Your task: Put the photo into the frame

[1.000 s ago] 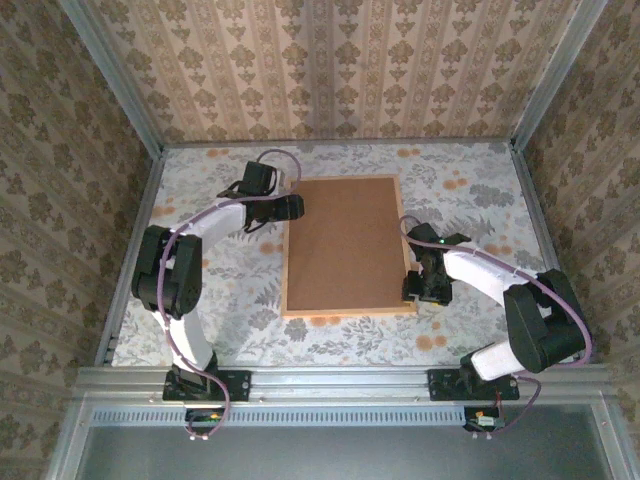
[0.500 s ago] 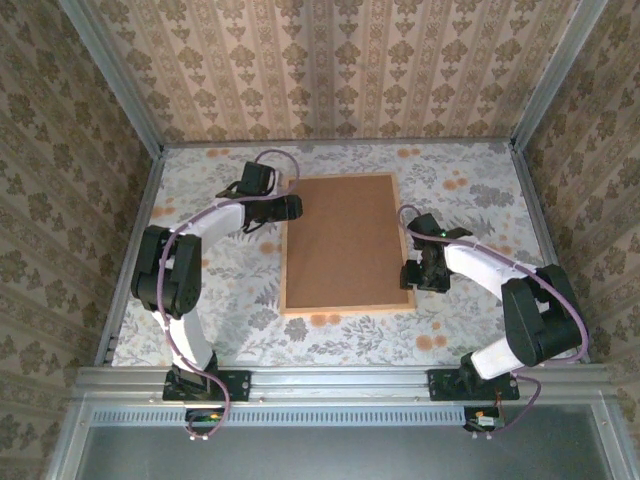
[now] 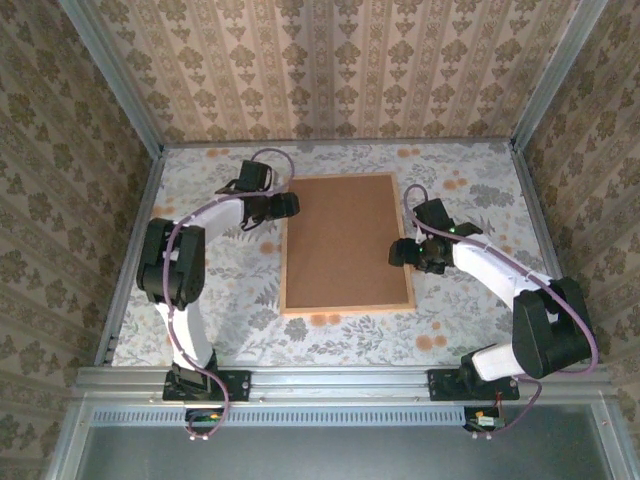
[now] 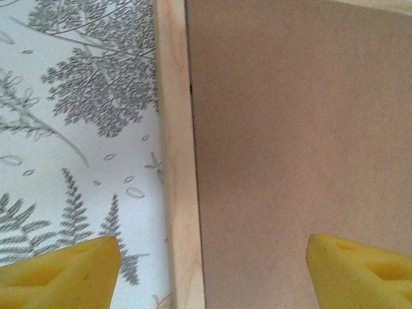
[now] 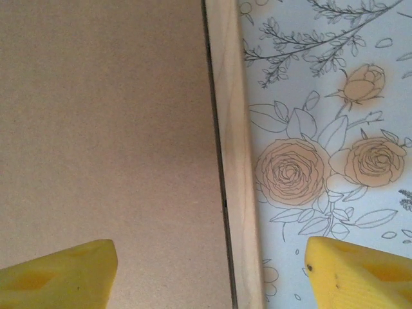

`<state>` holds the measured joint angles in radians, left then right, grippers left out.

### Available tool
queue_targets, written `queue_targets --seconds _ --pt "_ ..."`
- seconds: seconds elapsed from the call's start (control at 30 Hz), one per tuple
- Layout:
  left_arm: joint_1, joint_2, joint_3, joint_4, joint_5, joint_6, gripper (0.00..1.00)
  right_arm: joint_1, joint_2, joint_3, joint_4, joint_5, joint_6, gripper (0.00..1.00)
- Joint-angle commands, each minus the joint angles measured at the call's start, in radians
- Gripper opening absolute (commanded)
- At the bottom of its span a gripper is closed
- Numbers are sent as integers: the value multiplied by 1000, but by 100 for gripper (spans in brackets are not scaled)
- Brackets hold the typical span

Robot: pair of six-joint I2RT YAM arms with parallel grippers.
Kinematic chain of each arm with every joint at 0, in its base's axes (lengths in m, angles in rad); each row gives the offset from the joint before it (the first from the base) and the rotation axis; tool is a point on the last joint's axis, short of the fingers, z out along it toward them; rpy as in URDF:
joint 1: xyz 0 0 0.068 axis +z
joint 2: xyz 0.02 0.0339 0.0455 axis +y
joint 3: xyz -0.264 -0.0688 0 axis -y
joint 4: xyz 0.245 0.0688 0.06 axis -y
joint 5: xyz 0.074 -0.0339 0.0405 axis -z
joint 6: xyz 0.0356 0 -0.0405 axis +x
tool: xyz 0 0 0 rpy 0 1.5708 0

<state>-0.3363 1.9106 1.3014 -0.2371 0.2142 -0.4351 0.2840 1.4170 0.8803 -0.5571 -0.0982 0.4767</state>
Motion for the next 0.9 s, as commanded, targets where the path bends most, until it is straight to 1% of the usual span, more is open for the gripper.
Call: queue_targets --seconds 0.0,0.07,0.1,0.17,0.23,0.33,0.47,0.57,0.7,0.77,0.87 --pt "4 54 58 -17 44 -28 78 2 -78 -47 -58 -50 61 82" --pt "11 84 79 -40 57 -41 78 1 -119 -99 -29 -105 75 90" --pt "14 95 84 -52 63 -49 78 0 -121 -112 -5 -122 76 92" --pt "14 94 52 -44 85 -67 78 -1 -99 -110 92 -135 56 94" --pt "11 66 -7 -8 96 -94 78 -7 -47 -69 148 -113 44 95" --pt "4 24 -83 21 147 -130 78 -16 68 -14 228 -109 40 95" --pt "-16 -15 -161 23 146 -141 78 -38 201 62 264 -97 40 94" --pt "-28 -31 -210 55 169 -164 78 -48 257 91 295 -117 34 93" --pt "-46 -54 -262 82 187 -190 78 -51 323 146 289 -154 19 93" --pt "-54 -88 -303 99 181 -207 78 -53 344 170 283 -170 11 93" --pt "-65 -134 -361 160 216 -250 78 -61 363 184 306 -219 1 92"
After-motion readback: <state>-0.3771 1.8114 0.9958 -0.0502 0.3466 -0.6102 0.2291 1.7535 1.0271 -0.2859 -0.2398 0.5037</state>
